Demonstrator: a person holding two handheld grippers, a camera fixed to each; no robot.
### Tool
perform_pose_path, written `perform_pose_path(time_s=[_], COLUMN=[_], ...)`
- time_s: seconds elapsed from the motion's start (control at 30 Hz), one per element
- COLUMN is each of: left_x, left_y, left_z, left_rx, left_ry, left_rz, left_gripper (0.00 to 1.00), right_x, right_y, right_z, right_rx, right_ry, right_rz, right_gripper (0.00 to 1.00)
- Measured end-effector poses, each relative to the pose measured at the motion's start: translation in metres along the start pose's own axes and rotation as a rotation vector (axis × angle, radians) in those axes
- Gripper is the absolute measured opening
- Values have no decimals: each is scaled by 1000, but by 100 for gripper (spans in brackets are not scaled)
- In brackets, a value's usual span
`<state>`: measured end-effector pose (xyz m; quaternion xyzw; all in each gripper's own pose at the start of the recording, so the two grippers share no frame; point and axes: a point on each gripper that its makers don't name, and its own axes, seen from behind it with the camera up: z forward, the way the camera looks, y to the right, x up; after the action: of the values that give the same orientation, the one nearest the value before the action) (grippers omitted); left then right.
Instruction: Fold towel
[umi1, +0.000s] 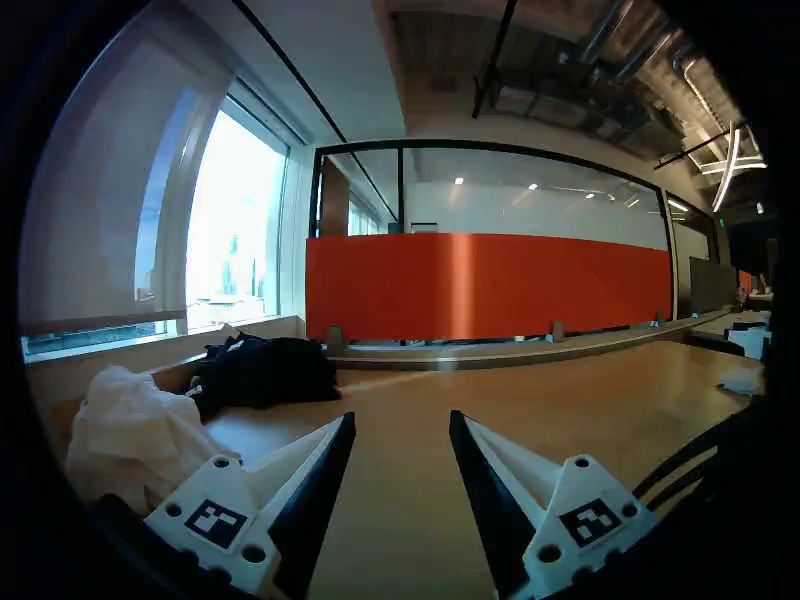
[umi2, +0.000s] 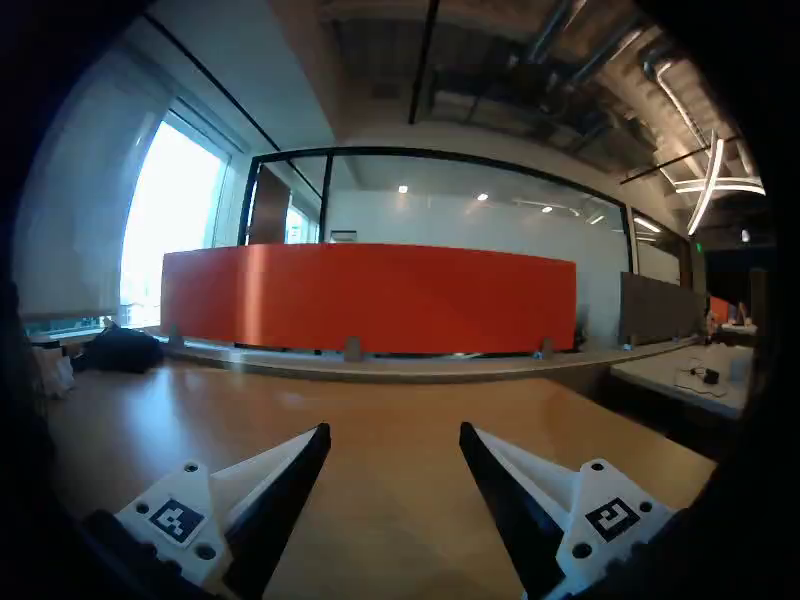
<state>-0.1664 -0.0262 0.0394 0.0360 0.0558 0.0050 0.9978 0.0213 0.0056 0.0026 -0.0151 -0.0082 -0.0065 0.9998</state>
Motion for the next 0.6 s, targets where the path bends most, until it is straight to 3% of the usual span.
perform_pose_path(time_s=[0.3, 0.6], left_x=[-1, -1], left_y=[1, 1], left_z=[0, 1], left_rx=[0, 0], left_ry=[0, 1], left_rz=[0, 0], left_gripper=[68, 68], right_x=[-5, -3], right_y=[7, 1], right_z=[-3, -5], right_rx=[-3, 18], right_ry=[3, 9], right_rz=[46, 50], right_gripper=[100, 100])
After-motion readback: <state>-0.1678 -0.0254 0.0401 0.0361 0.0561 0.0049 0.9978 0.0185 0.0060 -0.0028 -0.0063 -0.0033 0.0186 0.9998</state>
